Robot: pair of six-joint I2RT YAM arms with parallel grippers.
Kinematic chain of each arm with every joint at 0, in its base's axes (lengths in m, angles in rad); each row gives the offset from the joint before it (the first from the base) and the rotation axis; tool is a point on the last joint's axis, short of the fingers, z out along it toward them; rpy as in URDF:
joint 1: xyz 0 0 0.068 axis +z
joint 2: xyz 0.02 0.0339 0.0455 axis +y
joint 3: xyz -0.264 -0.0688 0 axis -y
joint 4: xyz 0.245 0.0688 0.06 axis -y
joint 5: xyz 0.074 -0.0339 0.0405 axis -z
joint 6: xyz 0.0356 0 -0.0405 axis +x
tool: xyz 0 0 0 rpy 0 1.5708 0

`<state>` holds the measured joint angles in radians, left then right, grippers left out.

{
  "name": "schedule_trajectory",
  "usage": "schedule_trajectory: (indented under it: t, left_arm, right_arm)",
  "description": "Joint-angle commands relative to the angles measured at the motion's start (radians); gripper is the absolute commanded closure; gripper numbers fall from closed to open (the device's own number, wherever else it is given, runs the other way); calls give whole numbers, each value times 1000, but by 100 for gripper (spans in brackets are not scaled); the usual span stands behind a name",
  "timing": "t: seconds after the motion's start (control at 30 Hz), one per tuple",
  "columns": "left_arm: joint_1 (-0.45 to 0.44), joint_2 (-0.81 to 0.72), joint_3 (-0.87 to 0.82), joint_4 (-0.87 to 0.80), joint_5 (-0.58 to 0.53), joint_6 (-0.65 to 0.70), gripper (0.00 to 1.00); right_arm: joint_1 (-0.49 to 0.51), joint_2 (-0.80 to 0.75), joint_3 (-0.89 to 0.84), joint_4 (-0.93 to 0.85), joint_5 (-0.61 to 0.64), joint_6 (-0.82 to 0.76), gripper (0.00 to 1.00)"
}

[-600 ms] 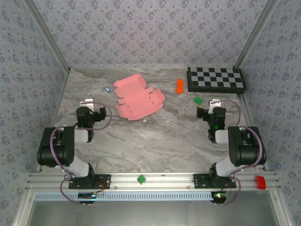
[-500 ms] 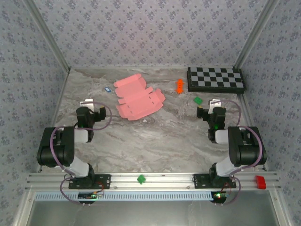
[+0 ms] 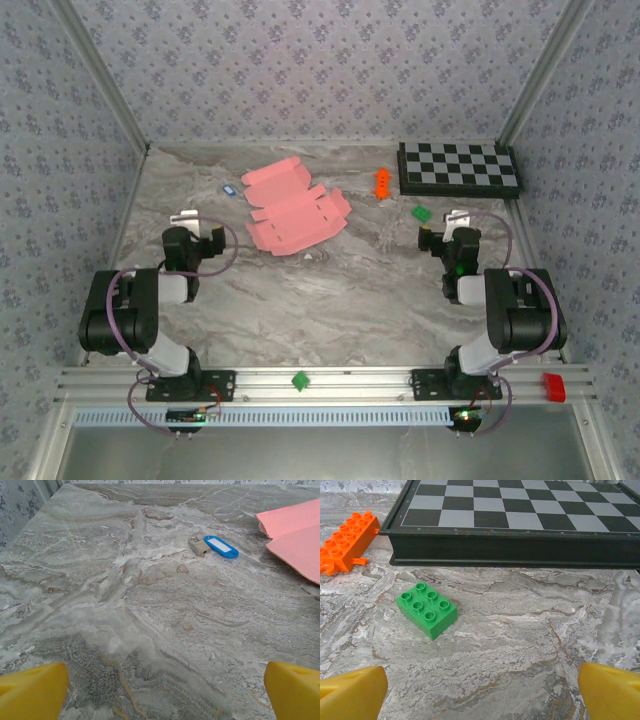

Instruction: Fold the paper box

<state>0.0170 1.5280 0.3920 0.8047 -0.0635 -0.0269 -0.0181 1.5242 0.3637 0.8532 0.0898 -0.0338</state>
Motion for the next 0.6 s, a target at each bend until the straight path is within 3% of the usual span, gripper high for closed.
schedule_trajectory:
  t: [0.0, 0.57]
  left_arm:
    - [-2, 8, 24, 4, 20, 1, 0]
    - [-3, -19, 31, -27, -11, -15, 0]
  right_arm:
    - [1, 10, 14, 9, 7, 17, 0]
    - [1, -45, 3, -17, 20, 26, 0]
